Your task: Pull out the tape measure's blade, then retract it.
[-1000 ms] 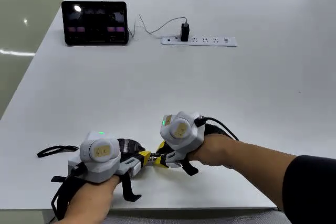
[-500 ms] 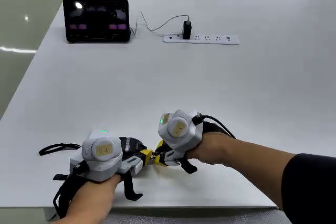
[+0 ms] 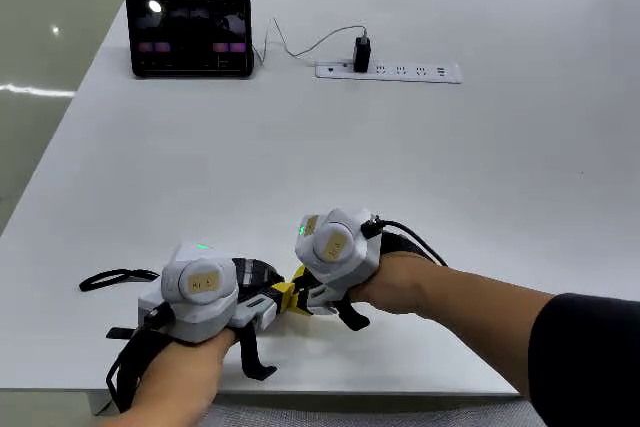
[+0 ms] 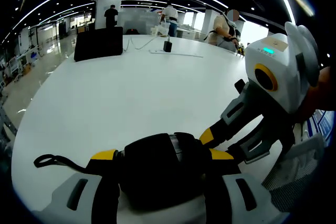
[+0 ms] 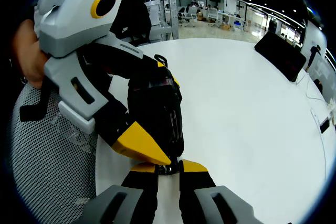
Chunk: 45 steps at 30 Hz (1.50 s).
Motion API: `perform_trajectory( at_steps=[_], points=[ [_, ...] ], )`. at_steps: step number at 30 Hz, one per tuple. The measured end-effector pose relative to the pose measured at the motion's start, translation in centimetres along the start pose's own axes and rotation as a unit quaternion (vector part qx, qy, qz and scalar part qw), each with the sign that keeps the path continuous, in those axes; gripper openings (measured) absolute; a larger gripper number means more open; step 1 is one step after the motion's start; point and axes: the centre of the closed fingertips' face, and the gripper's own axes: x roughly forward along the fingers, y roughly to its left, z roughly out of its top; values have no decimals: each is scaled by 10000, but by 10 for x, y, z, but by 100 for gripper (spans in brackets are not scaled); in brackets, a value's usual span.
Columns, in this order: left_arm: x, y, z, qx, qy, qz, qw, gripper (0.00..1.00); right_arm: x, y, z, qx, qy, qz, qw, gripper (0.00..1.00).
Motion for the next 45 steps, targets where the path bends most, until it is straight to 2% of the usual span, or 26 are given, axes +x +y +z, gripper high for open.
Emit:
perform_trajectory(
  at_steps=[9, 18, 26, 29, 33, 39, 42, 45],
  points=[
    [-1, -1, 0, 13, 2, 5, 10000, 61, 1, 0, -1, -127, -99, 18, 9999, 12],
    [0, -1, 1, 92, -37, 15, 9999, 63, 2, 1, 0, -210, -68, -133, 9997, 13],
    [0, 0, 1, 98, 9, -30, 9999, 63, -2, -1, -5, -107, -38, -416, 9991, 16],
    [-2, 0, 0, 100, 49, -103, 9999, 63, -8, 1, -9, 5, -61, -437, 9990, 18],
    [-5, 1, 0, -62, 159, -333, 9993, 61, -21, 2, -17, 102, -109, -483, 9987, 19],
    [-8, 5, 5, -49, 162, -446, 9989, 65, -43, -4, -26, 318, -266, -650, 9970, 20],
    [-10, 8, 12, -83, 92, -531, 9985, 69, -54, -5, -31, 460, -362, -697, 9958, 22],
    [-13, 10, 20, -256, -33, -675, 9974, 77, -65, -5, -35, 542, -451, -782, 9944, 23]
  ],
)
